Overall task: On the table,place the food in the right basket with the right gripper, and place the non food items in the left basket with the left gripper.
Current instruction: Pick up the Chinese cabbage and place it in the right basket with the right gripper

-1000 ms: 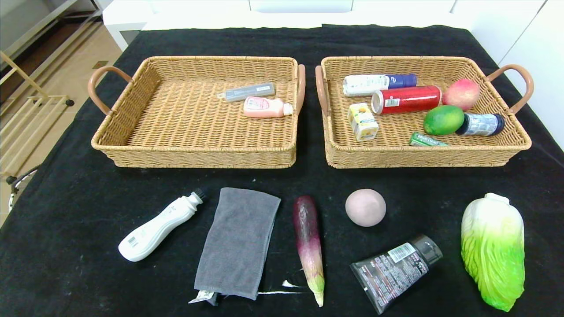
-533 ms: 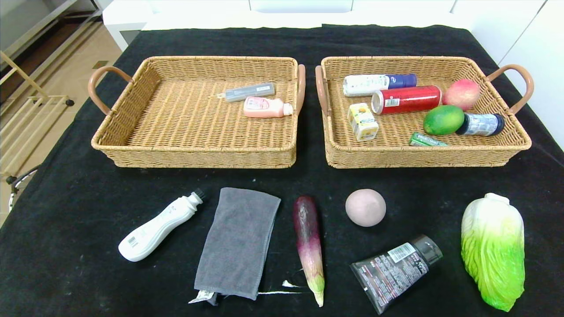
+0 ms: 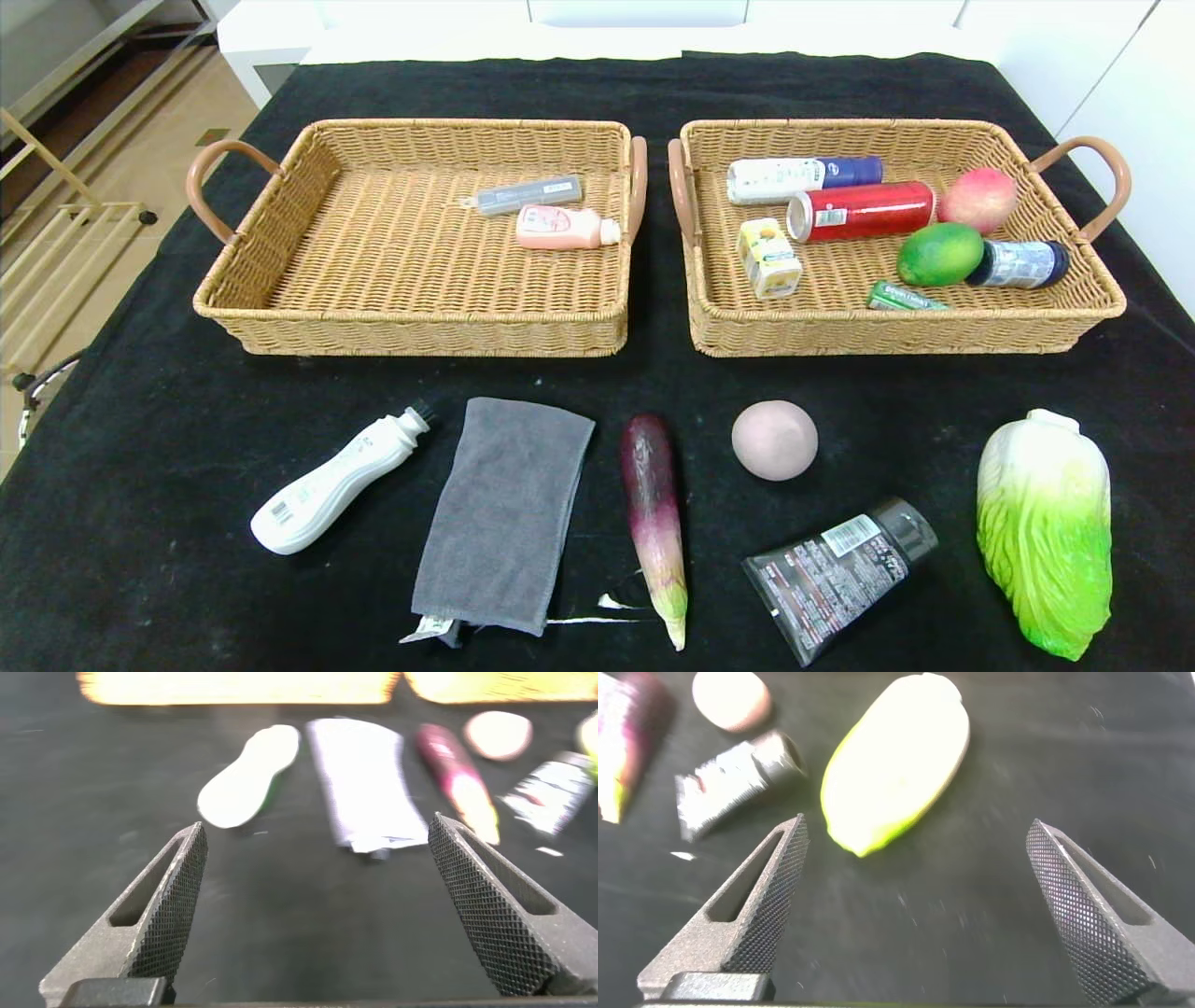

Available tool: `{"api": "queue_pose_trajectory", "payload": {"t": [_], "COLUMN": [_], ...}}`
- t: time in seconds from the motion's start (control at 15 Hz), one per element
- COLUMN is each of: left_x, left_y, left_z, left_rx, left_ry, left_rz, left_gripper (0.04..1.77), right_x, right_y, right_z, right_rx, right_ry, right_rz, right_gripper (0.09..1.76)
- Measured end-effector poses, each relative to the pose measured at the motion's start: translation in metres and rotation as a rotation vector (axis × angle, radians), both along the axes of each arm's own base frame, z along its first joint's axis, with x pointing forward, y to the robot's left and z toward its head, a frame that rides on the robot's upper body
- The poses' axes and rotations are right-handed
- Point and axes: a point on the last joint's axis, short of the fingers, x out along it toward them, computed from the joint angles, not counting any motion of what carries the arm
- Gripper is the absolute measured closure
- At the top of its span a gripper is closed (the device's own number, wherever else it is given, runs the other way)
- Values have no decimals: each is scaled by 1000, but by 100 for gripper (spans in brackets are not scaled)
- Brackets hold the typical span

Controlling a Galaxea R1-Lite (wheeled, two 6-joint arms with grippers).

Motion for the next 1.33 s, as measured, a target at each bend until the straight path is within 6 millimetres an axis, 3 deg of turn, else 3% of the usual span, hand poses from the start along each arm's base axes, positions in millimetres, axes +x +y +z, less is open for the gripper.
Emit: {"api": "queue_pose_trajectory", "payload": {"t": [0.33, 0.73, 1.0, 1.33], "left_x": [36, 111, 147, 162], "left_y": [-5, -29, -56, -76], "left_z": [35, 63, 72, 73], "left_rx": [8, 64, 88, 103], "left_ry": [39, 101, 150, 185], "left_rz": [-198, -305, -417, -487], "left_gripper": [9, 9, 9, 9], "right_x": [40, 101, 129, 146], "right_y": [3, 27, 54, 70], "right_z": [37, 74, 82, 76], "right_rx": [-12, -20, -33, -40], "right_ry": [23, 62, 81, 116], "right_rz": [114, 288, 328, 357], "right_gripper": [14, 14, 14, 14]}}
